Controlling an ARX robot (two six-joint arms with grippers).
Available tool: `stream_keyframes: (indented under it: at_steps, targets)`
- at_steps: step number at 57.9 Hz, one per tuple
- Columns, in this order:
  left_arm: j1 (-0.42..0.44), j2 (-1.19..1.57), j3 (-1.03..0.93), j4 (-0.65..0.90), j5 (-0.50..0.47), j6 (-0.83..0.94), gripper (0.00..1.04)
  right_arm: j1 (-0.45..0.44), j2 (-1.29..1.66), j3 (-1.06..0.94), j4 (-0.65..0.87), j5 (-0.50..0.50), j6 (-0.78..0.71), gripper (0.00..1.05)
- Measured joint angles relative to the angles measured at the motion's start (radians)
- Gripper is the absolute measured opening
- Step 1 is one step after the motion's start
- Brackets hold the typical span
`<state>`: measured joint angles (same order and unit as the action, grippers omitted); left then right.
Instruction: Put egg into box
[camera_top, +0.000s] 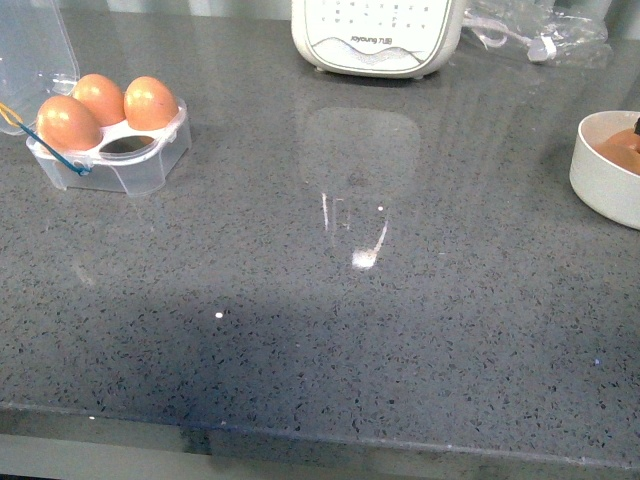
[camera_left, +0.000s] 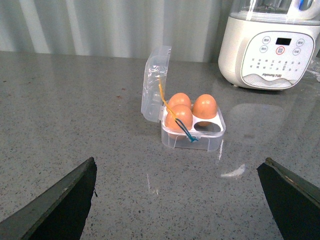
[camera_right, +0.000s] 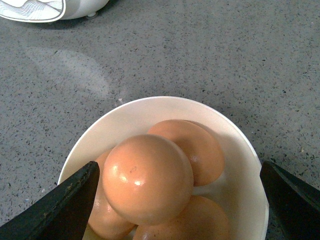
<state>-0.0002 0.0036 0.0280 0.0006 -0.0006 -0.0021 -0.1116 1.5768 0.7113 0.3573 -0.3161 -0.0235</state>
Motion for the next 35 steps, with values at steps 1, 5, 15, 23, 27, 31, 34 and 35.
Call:
stream_keyframes:
  at_steps: [1, 5, 15, 23, 27, 31, 34, 35]
  targets:
    - [0.000, 0.000, 0.000, 0.000, 0.000, 0.000, 0.98, 0.001, 0.001, 0.000, 0.002, 0.002, 0.000, 0.94]
    - [0.000, 0.000, 0.000, 0.000, 0.000, 0.000, 0.98, 0.004, 0.002, 0.000, 0.009, 0.007, -0.002, 0.80]
    - [0.000, 0.000, 0.000, 0.000, 0.000, 0.000, 0.98, 0.016, 0.002, 0.000, 0.010, 0.010, -0.007, 0.50]
    - [0.000, 0.000, 0.000, 0.000, 0.000, 0.000, 0.98, 0.018, 0.001, 0.000, 0.005, 0.010, -0.013, 0.43]
    - [0.000, 0.000, 0.000, 0.000, 0.000, 0.000, 0.98, 0.018, -0.003, 0.000, 0.001, 0.012, -0.014, 0.43]
    - [0.000, 0.000, 0.000, 0.000, 0.000, 0.000, 0.98, 0.019, -0.011, 0.000, -0.006, 0.022, -0.017, 0.43]
    - [0.000, 0.000, 0.000, 0.000, 0.000, 0.000, 0.98, 0.021, -0.021, 0.000, -0.011, 0.026, -0.020, 0.43]
    - [0.000, 0.000, 0.000, 0.000, 0.000, 0.000, 0.98, 0.021, -0.024, 0.000, -0.013, 0.027, -0.022, 0.43]
